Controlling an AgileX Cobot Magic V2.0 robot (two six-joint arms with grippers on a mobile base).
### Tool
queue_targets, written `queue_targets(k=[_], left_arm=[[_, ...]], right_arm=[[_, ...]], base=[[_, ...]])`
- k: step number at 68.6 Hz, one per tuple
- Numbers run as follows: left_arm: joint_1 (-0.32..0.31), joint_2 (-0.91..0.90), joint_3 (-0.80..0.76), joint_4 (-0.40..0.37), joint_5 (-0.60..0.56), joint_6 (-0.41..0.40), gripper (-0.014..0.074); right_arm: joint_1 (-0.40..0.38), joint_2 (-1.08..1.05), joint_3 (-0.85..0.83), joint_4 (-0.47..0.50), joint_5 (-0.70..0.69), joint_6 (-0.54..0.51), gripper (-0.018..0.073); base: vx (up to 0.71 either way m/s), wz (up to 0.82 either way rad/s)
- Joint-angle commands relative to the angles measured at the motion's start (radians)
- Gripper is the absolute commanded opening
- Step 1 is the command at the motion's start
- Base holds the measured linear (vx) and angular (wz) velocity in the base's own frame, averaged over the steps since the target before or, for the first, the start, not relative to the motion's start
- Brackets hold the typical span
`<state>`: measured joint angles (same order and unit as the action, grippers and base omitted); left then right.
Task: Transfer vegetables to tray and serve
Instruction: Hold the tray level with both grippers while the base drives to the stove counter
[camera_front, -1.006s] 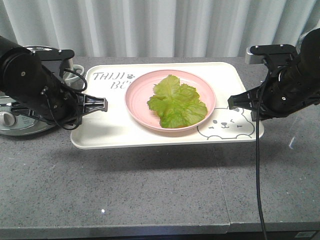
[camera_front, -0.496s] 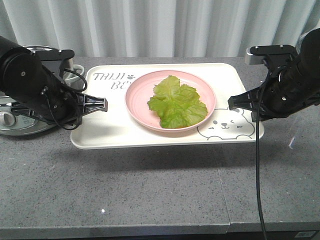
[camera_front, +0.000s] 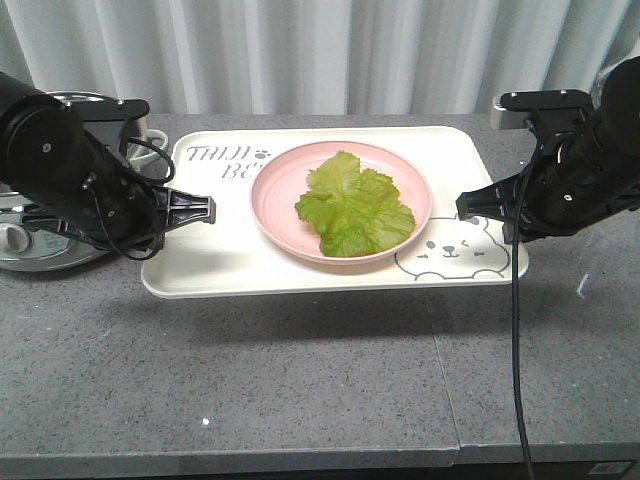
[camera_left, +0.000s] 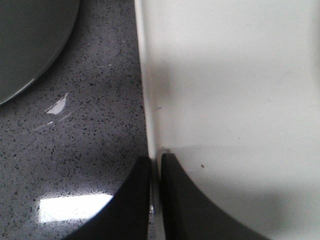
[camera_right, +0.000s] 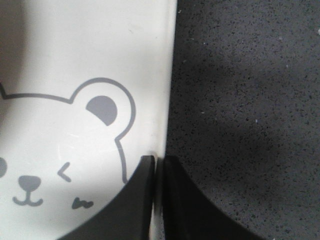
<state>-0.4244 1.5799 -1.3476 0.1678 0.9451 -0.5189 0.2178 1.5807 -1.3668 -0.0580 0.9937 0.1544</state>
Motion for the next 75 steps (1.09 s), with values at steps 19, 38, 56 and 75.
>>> queue_targets(k=[19, 38, 56, 75], left_arm=[[-0.01, -0.051, -0.031, 0.012, -0.058, 0.018, -0.0008], [-0.01, -0.051, -0.031, 0.012, -0.058, 0.018, -0.0008], [-0.01, -0.051, -0.031, 0.012, -0.058, 0.018, -0.0008], [-0.01, -0.051, -0.031, 0.012, -0.058, 0.018, -0.0008]], right_arm=[[0.002, -0.046, -0.031, -0.012, -0.054, -0.016, -0.0007], [0.002, -0.046, -0.031, -0.012, -0.054, -0.016, -0.0007], [0.002, -0.046, -0.031, -0.012, -0.056, -0.016, -0.0007], [0.002, -0.046, -0.031, -0.012, -0.056, -0.016, -0.0007]], base=[[0.0, -0.01], [-0.02, -0.06], [-0.03, -0.13], [-0.03, -0.24]])
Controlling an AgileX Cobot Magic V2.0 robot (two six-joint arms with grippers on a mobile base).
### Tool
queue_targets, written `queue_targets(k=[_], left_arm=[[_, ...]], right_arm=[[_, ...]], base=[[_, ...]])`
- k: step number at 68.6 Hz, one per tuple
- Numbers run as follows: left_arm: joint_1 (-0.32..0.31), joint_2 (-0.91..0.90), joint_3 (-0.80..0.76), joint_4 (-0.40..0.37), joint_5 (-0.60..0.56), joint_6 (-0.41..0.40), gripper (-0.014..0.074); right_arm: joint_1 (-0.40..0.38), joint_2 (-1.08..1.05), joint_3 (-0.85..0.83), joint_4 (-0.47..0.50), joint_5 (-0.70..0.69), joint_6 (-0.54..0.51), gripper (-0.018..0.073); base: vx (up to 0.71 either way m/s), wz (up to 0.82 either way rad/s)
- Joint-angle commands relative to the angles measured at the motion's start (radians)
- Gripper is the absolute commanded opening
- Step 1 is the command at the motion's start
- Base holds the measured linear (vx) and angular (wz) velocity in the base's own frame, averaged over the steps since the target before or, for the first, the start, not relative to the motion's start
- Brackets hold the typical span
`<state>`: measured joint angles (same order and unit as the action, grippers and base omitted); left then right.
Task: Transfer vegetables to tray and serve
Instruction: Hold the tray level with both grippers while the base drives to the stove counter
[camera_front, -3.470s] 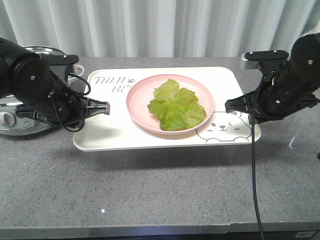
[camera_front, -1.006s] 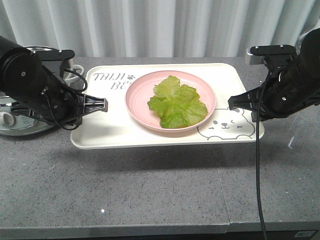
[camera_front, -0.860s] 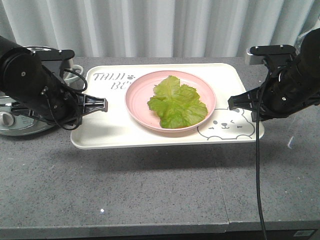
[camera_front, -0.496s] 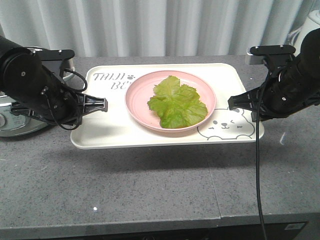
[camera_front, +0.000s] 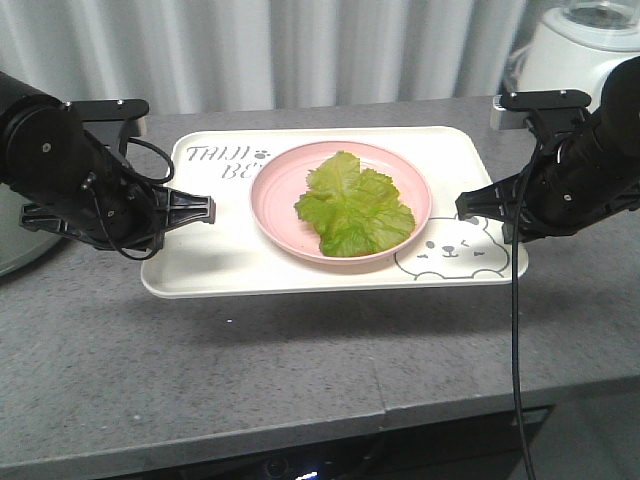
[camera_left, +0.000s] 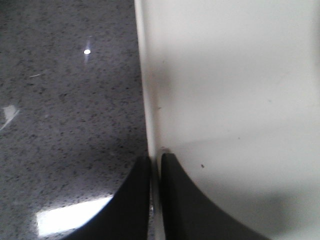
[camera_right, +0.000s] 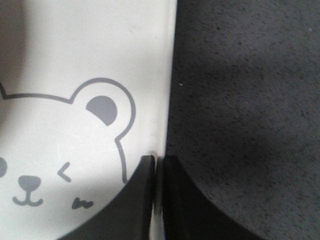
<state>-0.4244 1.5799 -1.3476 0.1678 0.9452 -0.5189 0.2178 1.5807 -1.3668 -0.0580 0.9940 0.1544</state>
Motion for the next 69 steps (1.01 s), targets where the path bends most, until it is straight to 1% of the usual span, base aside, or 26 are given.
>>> queue_targets(k=[1, 22, 69], left_arm=[[-0.01, -0.051, -0.031, 0.012, -0.058, 0.018, -0.0008], [-0.01, -0.051, -0.031, 0.012, -0.058, 0.018, -0.0008], [-0.01, -0.051, -0.031, 0.012, -0.058, 0.018, -0.0008]], right_arm=[[0.002, -0.046, -0.031, -0.012, -0.056, -0.016, -0.0007], [0.002, -0.046, -0.031, -0.012, -0.056, -0.016, -0.0007], [0.002, -0.046, -0.031, -0.012, -0.054, -0.016, -0.0007]], base=[[-0.03, -0.31], [-0.04, -0.38], [-0.05, -0.47]])
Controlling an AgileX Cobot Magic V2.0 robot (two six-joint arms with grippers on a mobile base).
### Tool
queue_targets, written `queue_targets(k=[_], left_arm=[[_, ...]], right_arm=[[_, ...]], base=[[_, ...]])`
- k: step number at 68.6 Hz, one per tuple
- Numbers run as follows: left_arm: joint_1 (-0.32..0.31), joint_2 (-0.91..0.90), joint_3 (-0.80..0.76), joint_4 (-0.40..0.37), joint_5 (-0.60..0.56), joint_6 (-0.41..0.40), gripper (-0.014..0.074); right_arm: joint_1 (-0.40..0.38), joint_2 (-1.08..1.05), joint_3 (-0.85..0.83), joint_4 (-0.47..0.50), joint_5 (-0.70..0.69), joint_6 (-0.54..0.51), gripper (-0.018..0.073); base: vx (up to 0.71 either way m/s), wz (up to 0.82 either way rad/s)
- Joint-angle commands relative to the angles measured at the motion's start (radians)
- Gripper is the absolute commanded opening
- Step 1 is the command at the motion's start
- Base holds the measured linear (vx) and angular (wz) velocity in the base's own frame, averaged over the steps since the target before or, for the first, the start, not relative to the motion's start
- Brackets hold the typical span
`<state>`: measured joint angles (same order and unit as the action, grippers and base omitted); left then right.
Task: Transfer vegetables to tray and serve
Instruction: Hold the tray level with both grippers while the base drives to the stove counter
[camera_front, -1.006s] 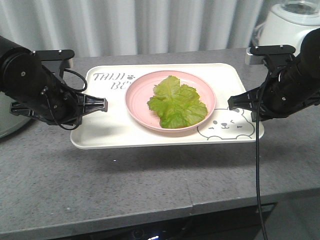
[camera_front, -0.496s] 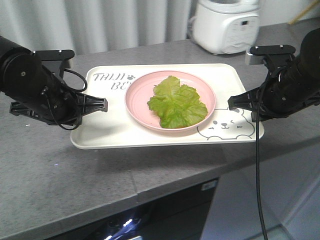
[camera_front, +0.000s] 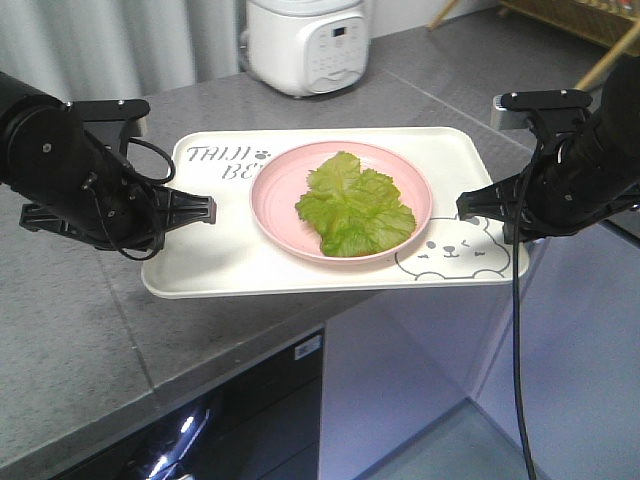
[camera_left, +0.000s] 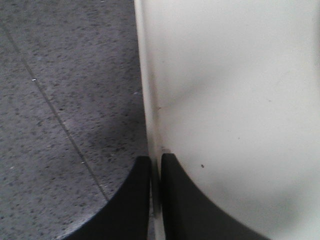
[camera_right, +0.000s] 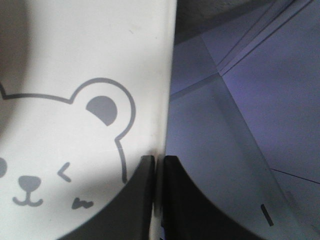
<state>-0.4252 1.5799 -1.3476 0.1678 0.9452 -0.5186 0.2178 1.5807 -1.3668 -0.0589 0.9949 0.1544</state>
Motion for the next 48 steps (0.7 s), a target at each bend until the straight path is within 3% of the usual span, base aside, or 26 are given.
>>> queue_targets(k=[1, 48], left_arm=[[-0.009, -0.051, -0.031, 0.012, -0.058, 0.017, -0.0008], [-0.009, -0.051, -0.031, 0.012, -0.058, 0.017, -0.0008]], right_arm=[[0.002, -0.046, -0.031, -0.011, -0.055, -0.016, -0.0007], [0.002, -0.046, -0.031, -0.011, -0.055, -0.016, -0.0007]], base=[[-0.03, -0.4], [0.0, -0.36]])
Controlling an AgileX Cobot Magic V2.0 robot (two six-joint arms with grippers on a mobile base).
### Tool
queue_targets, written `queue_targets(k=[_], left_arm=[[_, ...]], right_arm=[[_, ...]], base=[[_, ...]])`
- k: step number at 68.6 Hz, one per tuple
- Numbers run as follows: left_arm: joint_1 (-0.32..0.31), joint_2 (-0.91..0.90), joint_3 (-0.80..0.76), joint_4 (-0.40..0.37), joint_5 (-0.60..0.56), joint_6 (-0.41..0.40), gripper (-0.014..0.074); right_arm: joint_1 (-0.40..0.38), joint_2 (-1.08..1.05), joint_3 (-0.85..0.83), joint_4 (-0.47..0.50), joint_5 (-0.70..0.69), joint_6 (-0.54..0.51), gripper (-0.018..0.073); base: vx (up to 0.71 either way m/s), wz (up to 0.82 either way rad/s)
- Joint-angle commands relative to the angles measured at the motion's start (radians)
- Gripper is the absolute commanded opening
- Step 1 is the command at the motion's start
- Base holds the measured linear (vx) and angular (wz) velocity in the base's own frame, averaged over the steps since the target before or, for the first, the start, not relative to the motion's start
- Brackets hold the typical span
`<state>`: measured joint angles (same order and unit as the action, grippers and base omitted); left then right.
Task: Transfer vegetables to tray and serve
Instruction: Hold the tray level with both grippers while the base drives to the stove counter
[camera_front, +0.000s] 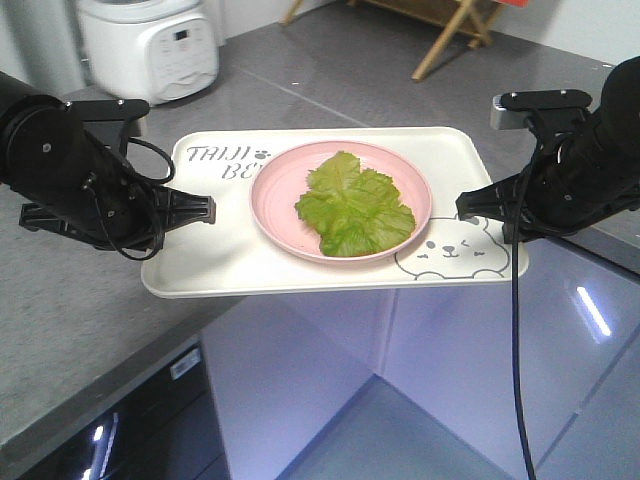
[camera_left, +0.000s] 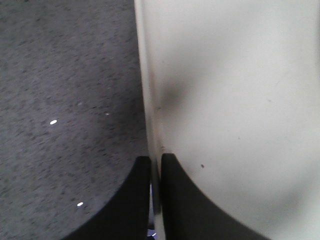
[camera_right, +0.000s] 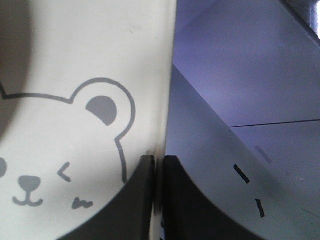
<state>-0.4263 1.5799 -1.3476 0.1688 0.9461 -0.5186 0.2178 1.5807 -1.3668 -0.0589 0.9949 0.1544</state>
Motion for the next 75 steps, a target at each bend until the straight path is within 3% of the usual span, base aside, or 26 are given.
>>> queue_targets(k=[1, 75], left_arm=[[-0.008, -0.051, -0.031, 0.011, -0.059, 0.017, -0.0008], [-0.008, -0.051, -0.031, 0.011, -0.059, 0.017, -0.0008]], right_arm=[[0.002, -0.046, -0.031, -0.011, -0.055, -0.016, -0.0007], [0.002, -0.046, -0.031, -0.011, -0.056, -0.016, -0.0007]], base=[[0.03, -0.48], [0.04, -0.47]])
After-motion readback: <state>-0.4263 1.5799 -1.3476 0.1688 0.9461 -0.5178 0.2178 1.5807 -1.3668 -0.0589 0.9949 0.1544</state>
